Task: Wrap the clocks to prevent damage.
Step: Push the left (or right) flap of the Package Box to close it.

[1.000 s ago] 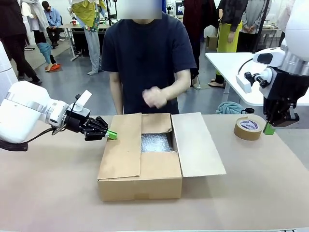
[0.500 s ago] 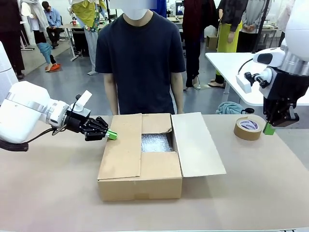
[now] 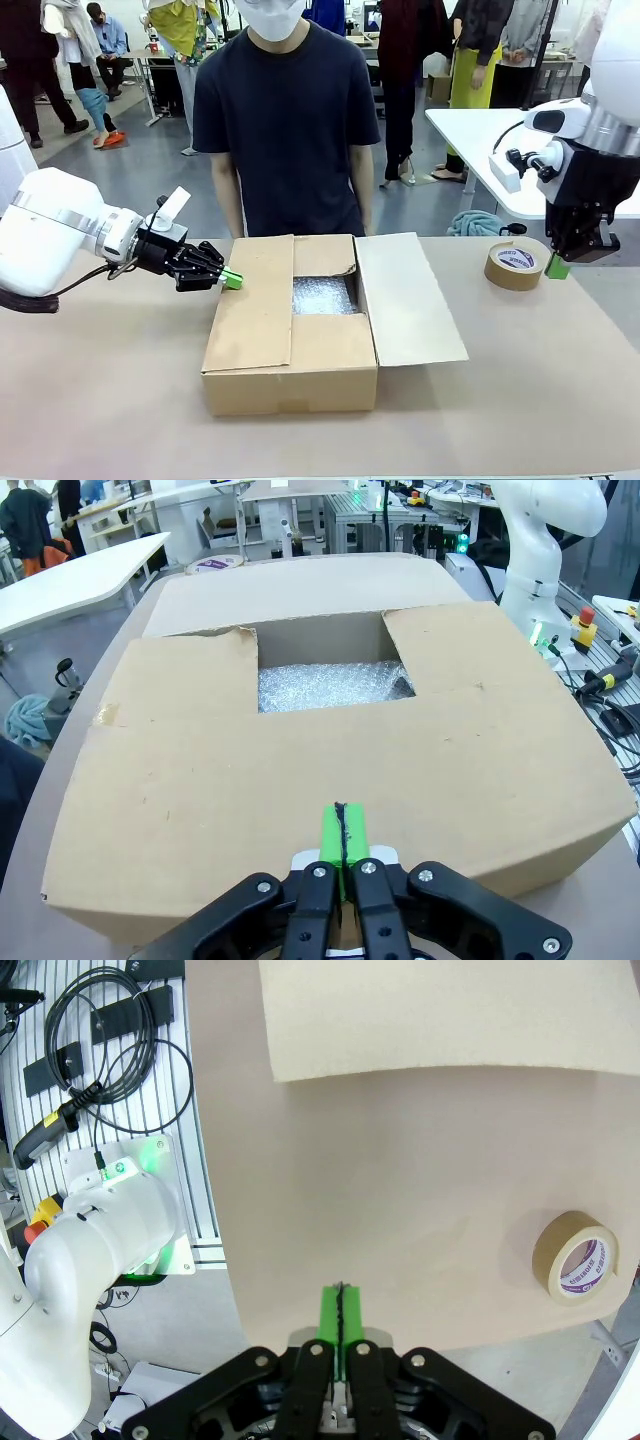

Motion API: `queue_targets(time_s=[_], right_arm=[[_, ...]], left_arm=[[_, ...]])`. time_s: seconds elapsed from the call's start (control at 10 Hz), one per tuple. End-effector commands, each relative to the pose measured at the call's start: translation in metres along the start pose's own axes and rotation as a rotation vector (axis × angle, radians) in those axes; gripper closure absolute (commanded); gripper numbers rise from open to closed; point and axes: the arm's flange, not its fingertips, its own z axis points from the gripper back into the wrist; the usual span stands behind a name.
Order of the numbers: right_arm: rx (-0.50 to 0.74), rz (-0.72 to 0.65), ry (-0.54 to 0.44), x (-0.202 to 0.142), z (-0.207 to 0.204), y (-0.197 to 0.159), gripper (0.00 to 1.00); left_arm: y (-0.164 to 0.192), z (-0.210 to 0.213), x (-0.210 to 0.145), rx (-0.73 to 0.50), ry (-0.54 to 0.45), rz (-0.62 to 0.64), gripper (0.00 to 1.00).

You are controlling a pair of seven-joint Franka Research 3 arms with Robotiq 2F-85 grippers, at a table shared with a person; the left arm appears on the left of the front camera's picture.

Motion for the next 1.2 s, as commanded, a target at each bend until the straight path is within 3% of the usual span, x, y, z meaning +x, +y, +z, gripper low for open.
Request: queue_targets(time_s=[0.0,0.5,0.7,0.9,1.1], right_arm=[[0.004,-0.002,-0.01,0.0,0.0,0.0,0.99],[0.0,0.0,0.0,0.0,0.0,0.0,0.99],[0.065,0.105,-0.354,-0.023,-0.013,-0.043,0.99],[0.068,0.137,-0.565,-0.042,-0.042,-0.071,0.99],[0.069,0.139,-0.701,-0.056,-0.082,-0.094,0.99]], left_arm=[[0.001,-0.002,-0.004,0.0,0.004,0.004,1.0],[0.001,-0.002,-0.004,0.0,0.004,0.004,1.0],[0.001,-0.002,-0.004,0.0,0.004,0.004,1.0],[0.001,-0.002,-0.004,0.0,0.004,0.004,1.0],[0.001,-0.002,-0.004,0.0,0.004,0.004,1.0]])
